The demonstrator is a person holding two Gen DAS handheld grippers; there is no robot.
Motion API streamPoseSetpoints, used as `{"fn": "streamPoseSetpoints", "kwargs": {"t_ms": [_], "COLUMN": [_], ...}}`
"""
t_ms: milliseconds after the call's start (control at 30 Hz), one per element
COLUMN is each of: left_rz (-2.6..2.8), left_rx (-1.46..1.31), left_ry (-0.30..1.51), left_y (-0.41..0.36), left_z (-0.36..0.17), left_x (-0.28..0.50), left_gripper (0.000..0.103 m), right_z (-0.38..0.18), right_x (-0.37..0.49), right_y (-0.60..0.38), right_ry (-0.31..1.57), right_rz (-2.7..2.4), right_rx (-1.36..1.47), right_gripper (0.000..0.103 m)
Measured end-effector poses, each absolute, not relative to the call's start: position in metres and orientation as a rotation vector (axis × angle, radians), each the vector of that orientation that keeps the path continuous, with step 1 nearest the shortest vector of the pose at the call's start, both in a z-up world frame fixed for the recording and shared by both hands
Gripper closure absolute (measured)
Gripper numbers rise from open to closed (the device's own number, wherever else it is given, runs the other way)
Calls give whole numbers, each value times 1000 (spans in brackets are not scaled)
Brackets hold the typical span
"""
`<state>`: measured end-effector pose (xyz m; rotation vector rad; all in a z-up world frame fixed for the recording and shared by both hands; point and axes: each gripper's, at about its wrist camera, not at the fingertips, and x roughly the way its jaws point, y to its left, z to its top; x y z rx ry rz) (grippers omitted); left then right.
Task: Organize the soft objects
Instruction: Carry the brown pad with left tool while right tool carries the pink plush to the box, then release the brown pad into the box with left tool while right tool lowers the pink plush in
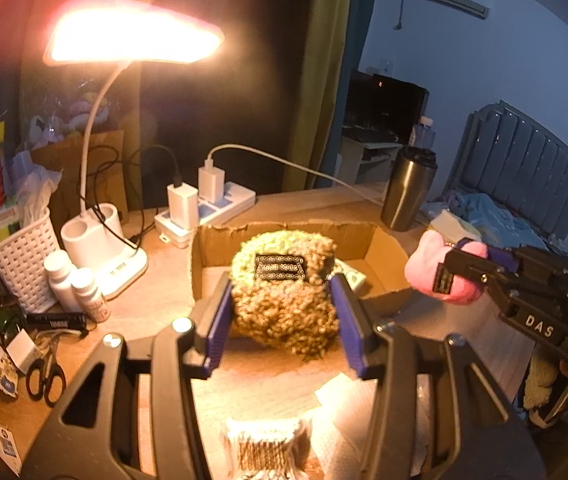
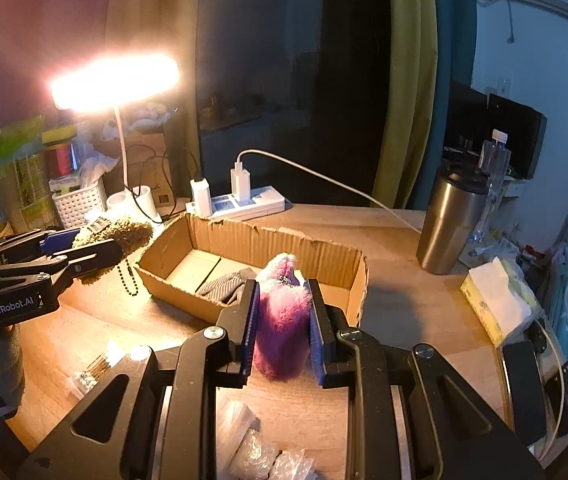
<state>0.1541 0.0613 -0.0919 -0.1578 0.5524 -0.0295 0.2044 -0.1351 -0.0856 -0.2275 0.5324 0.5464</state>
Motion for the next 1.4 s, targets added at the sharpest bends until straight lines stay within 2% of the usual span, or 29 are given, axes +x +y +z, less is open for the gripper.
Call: {"fn": "streamPoseSetpoints", "kwargs": {"t_ms": [700, 1400], "left_rz": [-13, 31], "left_rx": [-158, -117], "left_ry": [549, 674], "left_y": [74, 75], "left_z": [-96, -150], "left_x": [198, 252], "left_gripper": [54, 53], "right_z": [-90, -136], "right_x": [255, 312], "right_y": [-138, -141], "right_ry": [543, 640], "right_rz": [513, 486], "right_rx": [-206, -185], "right_gripper": [79, 79]}}
